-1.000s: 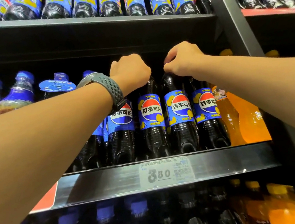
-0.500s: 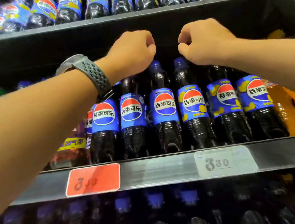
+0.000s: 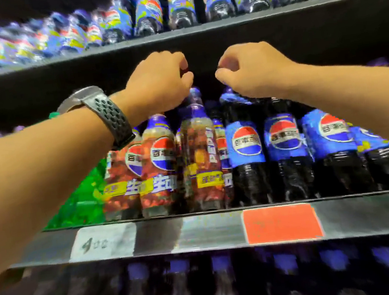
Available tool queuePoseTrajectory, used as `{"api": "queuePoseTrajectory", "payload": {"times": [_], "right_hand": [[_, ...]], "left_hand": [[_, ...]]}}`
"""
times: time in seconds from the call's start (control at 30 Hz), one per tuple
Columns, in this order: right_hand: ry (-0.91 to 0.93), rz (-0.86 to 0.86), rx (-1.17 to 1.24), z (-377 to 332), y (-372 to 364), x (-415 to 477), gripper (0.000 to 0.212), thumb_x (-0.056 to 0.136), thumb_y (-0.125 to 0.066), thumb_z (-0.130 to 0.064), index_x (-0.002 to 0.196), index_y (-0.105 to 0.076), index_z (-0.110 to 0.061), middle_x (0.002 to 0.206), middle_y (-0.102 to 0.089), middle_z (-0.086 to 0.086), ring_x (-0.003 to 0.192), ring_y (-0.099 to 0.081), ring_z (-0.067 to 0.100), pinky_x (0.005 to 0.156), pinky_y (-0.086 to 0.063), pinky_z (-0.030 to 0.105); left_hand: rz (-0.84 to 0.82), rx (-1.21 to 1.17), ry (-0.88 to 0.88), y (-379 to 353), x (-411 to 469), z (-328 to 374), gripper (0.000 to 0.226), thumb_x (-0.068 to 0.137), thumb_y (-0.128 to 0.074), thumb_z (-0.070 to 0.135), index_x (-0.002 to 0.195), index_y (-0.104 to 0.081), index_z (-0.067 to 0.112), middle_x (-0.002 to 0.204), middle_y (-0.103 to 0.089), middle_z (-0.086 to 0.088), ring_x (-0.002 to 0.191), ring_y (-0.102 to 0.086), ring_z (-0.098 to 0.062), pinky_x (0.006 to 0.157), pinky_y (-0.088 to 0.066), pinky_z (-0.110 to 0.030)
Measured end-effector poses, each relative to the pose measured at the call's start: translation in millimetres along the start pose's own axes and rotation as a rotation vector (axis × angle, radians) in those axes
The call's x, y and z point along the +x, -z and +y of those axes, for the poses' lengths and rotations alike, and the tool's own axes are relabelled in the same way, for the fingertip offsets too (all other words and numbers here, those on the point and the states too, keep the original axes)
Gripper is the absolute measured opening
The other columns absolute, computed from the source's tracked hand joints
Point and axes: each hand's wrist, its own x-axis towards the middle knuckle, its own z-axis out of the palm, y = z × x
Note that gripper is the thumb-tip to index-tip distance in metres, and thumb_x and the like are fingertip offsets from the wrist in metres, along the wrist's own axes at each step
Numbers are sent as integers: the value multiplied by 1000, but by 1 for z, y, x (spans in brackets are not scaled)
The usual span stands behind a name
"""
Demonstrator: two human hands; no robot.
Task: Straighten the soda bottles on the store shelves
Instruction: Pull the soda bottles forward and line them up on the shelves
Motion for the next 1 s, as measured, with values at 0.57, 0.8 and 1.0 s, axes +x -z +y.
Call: {"api": "queuePoseTrajectory", "payload": {"times": [0.57, 0.8, 1.0], "right_hand": [[-230, -277, -167, -69, -40, 27, 34, 83, -66, -44, 88, -61, -11, 61, -59, 1, 52, -54, 12, 43, -32, 22], [-262, -406, 71, -70, -26, 28, 17, 86, -66, -21, 74, -57, -14, 64, -57, 0, 35, -53, 3, 31, -35, 12], [-201, -281, -209, -80, -39, 23, 38, 81, -68, -45, 78, -54, -9, 72, -57, 7, 66, -55, 24, 50, -37, 27]], "left_hand": [[-143, -93, 132, -22, -36, -58, 59, 74, -68, 56, 114, -58, 15, 106, -65, -7, 98, -59, -27, 78, -45, -35], [-180, -170, 194, -19, -33, -52, 61, 74, -71, 51, 117, -56, 11, 108, -61, -9, 96, -58, -26, 70, -42, -31], [-293, -206, 310, -11, -31, -38, 54, 70, -80, 41, 107, -57, 9, 89, -58, -4, 75, -57, -21, 54, -42, -29]]}}
